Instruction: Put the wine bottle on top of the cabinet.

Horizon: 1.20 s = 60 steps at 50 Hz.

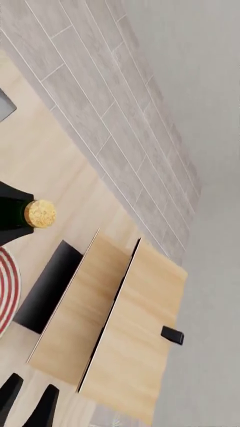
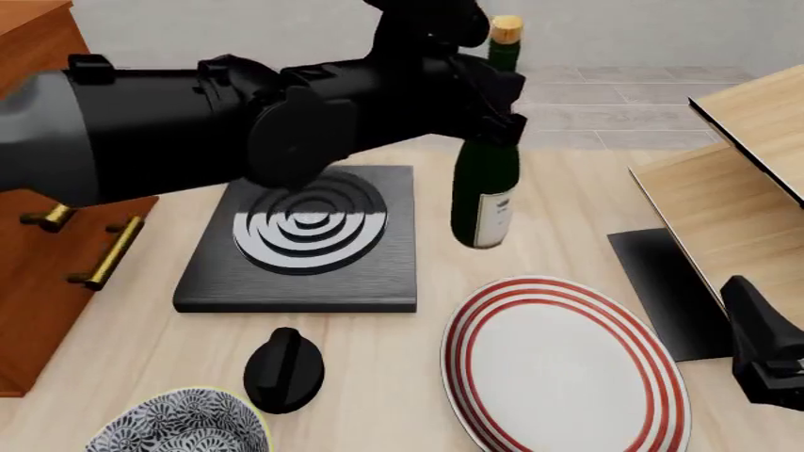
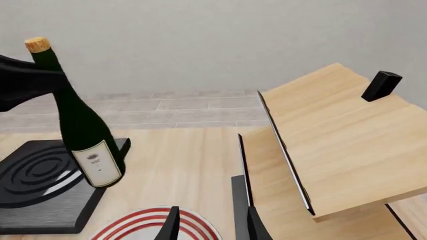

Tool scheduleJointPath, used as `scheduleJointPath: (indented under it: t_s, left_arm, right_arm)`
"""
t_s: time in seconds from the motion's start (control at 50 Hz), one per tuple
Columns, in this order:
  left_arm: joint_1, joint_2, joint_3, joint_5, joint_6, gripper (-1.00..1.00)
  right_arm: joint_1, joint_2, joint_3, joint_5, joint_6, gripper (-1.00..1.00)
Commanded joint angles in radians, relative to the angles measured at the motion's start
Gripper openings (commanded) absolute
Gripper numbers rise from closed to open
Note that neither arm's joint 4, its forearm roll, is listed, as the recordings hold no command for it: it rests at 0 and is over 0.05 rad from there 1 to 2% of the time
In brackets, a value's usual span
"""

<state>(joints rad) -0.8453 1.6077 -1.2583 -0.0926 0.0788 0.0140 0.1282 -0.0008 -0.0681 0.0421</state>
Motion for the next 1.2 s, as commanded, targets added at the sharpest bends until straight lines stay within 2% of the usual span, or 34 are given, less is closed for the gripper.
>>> scheduleJointPath:
  t_s: [0.02,0.4,0.54,0.82,1.0,1.02,1.1,1.2]
  left_arm:
    - [0.002,-0.095,0.091,-0.020,0.010,-1.00]
    - [0.027,-0.240,0.242,-0.034,0.005,-1.00]
    - [0.065,-0.301,0.290,-0.034,-0.019,-1.00]
    - [0.113,-0.417,0.364,0.010,-0.006,-1.00]
    - [0.138,-0.464,0.372,0.053,0.022,-1.00]
    - [0.139,-0.464,0.380,0.059,0.050,-1.00]
    - [0.156,-0.473,0.385,0.073,0.025,-1.00]
    - [0.170,-0.494,0.401,0.084,0.037,-1.00]
  right_arm:
    - [0.001,-0.002,0.000,0.001,-0.001,1.00]
    - [0.000,-0.002,0.000,0.001,0.000,1.00]
    - [0.000,-0.002,0.000,0.001,0.000,1.00]
    - [0.006,-0.010,0.000,0.005,-0.006,1.00]
    - [0.006,-0.005,0.000,0.002,-0.006,1.00]
    - [0.006,-0.004,0.000,0.001,-0.007,1.00]
    - [0.005,-0.005,0.000,0.002,-0.006,1.00]
    - [0.004,-0.007,0.000,0.003,-0.006,1.00]
